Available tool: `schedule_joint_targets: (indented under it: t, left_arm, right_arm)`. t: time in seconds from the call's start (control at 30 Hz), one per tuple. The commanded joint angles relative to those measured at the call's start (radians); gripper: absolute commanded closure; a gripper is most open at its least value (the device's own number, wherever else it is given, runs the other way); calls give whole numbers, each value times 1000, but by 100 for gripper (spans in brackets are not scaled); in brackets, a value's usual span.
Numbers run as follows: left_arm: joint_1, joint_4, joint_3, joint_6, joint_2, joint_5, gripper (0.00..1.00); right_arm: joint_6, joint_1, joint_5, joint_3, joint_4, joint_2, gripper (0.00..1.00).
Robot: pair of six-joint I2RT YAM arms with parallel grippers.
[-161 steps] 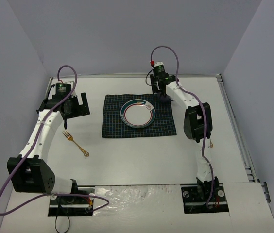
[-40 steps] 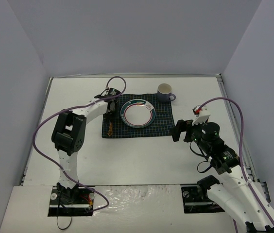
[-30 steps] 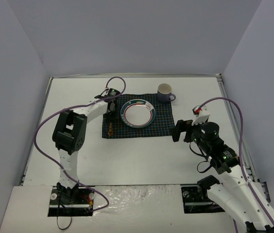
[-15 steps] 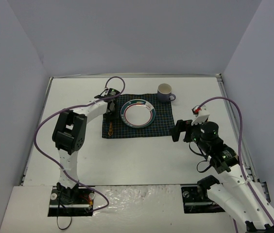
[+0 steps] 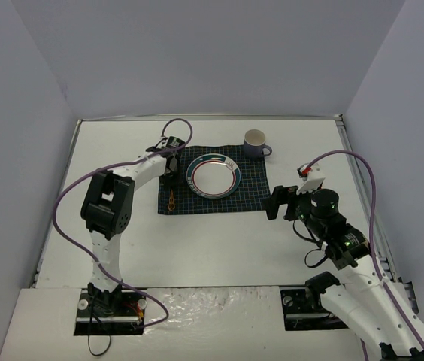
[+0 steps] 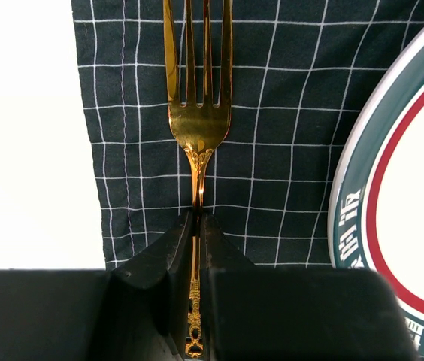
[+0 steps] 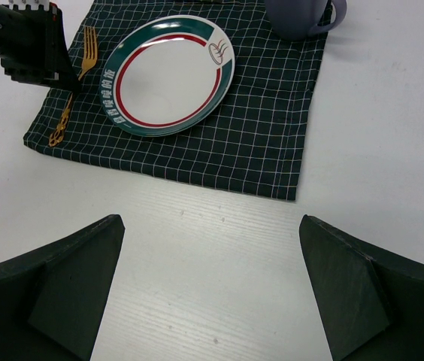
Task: Set the dinner table for one person
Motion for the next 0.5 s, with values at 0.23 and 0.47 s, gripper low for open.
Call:
schedule_joint_targets:
  t: [0.23,0.47]
  left_arm:
    - [9,-28,55,-10,-26,-23,88]
    - [9,-67,82,-14,-74,-22,74]
  right_arm:
    - [13,1,12,23,40,-3,0]
    - [21,1,41,32,35,7,0]
